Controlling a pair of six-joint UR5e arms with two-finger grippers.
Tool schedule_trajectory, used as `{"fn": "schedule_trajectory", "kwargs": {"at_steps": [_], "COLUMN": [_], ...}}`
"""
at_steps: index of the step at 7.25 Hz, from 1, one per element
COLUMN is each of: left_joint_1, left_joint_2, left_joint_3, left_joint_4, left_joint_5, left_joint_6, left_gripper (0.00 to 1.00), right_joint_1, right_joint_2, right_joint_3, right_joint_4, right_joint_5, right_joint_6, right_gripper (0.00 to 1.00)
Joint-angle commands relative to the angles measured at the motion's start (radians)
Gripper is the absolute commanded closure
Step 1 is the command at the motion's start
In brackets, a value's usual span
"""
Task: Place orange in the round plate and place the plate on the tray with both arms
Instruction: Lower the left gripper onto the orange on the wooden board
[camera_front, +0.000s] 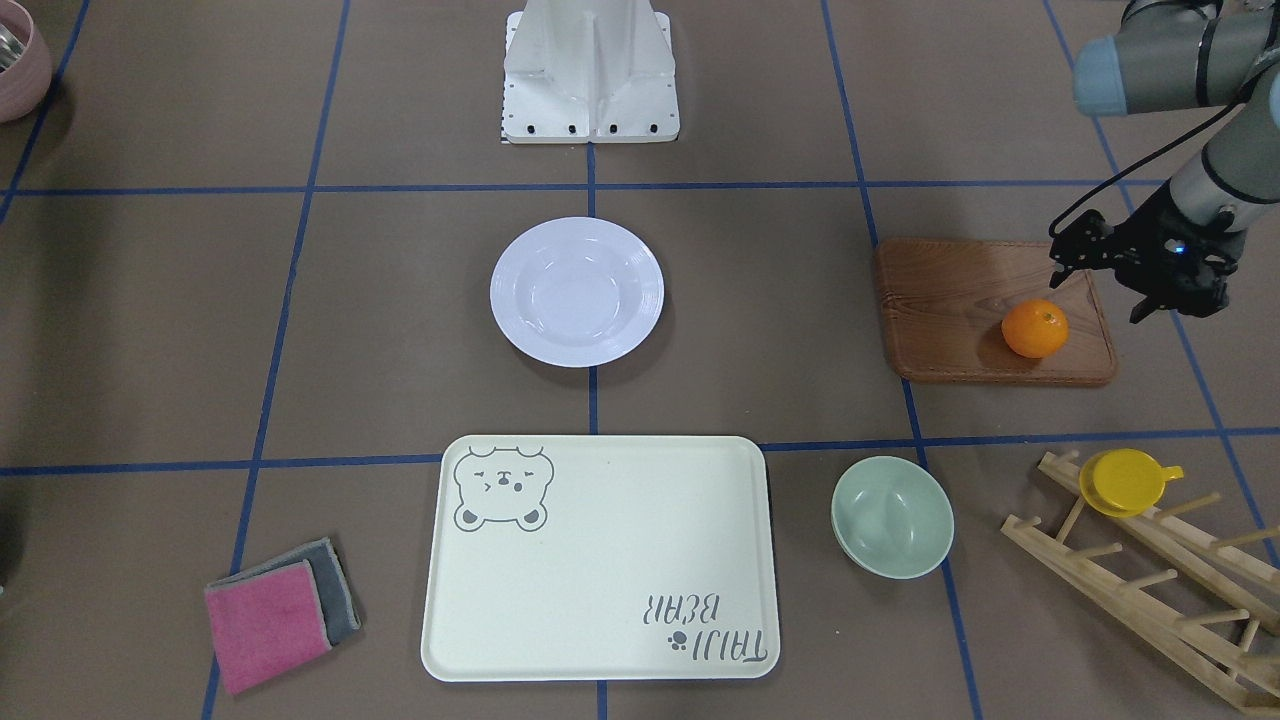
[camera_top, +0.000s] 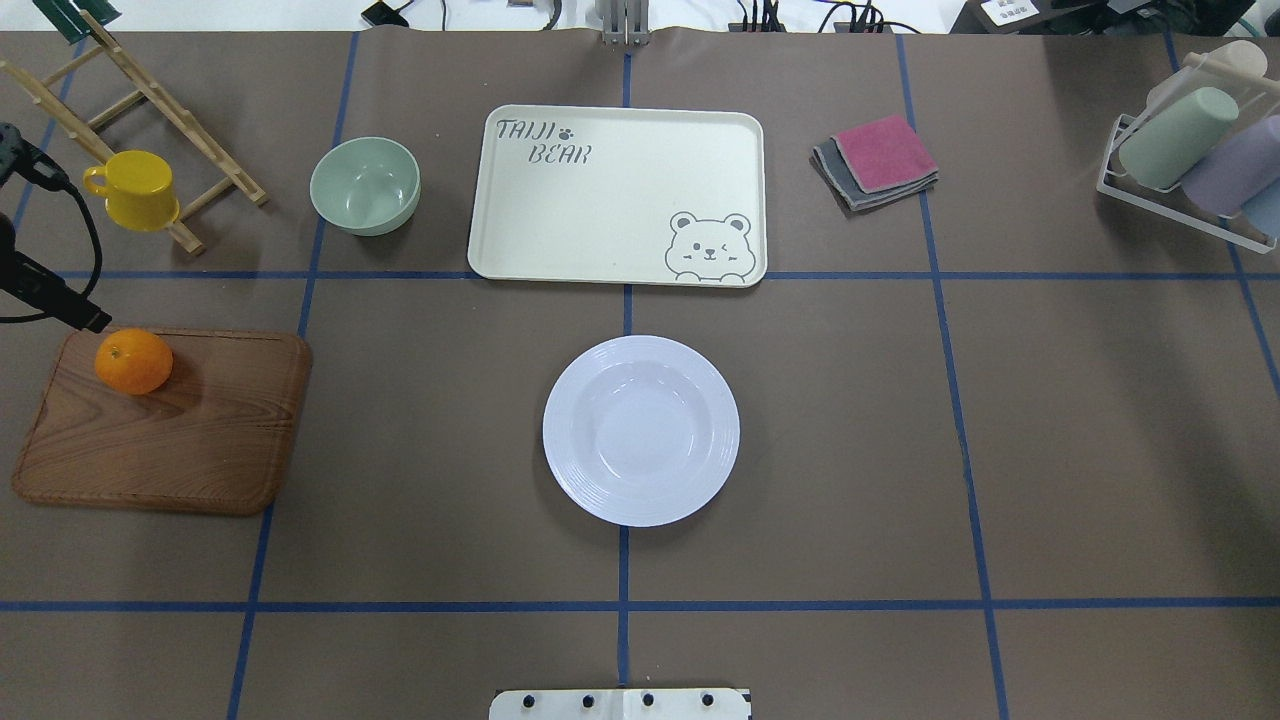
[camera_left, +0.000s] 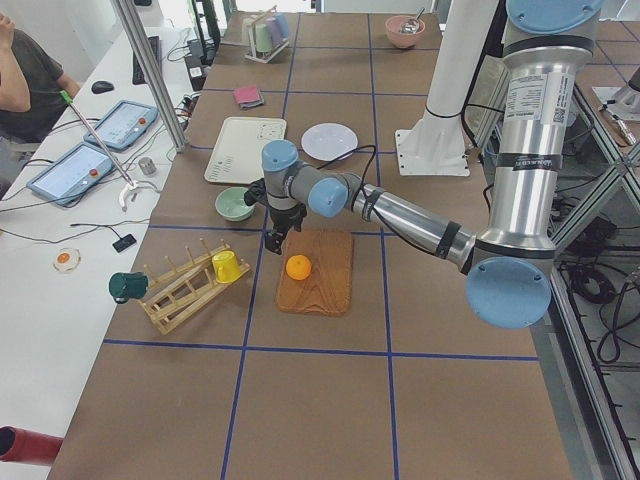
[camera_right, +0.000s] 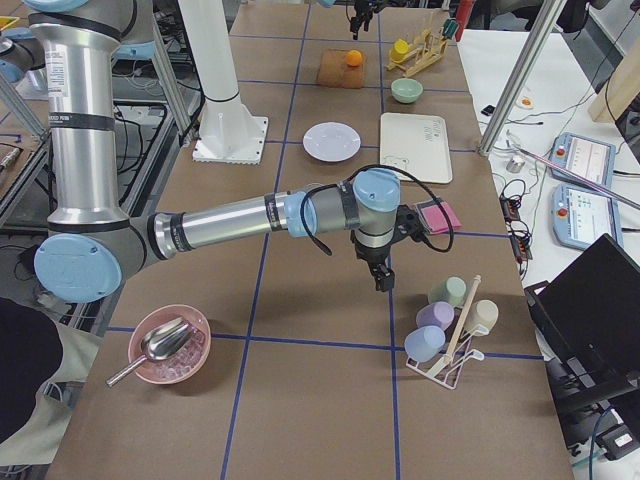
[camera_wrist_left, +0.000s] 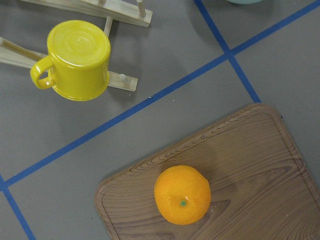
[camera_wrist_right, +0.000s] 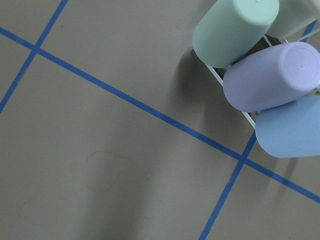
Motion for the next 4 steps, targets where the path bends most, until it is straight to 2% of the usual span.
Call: {"fn": "schedule_trajectory", "kwargs": {"at_steps": [1,4], "left_joint_1": [0.028,0.075], "left_joint_2": [0.0,0.0], "left_joint_3": [0.07,0.096], "left_joint_4": [-0.114,-0.117], "left_joint_5": [-0.001,0.005], "left_joint_6": [-0.035,-0.039], "left_gripper": [0.01,0.01], "right_joint_1": [0.0,0.0], "right_joint_2": [0.001,0.001], "right_joint_3": [0.0,-0.001], "right_joint_4": [0.0,0.0], "right_joint_5": [0.009,0.011], "right_joint_6": [0.0,0.002], "right_gripper": [0.0,0.0]}}
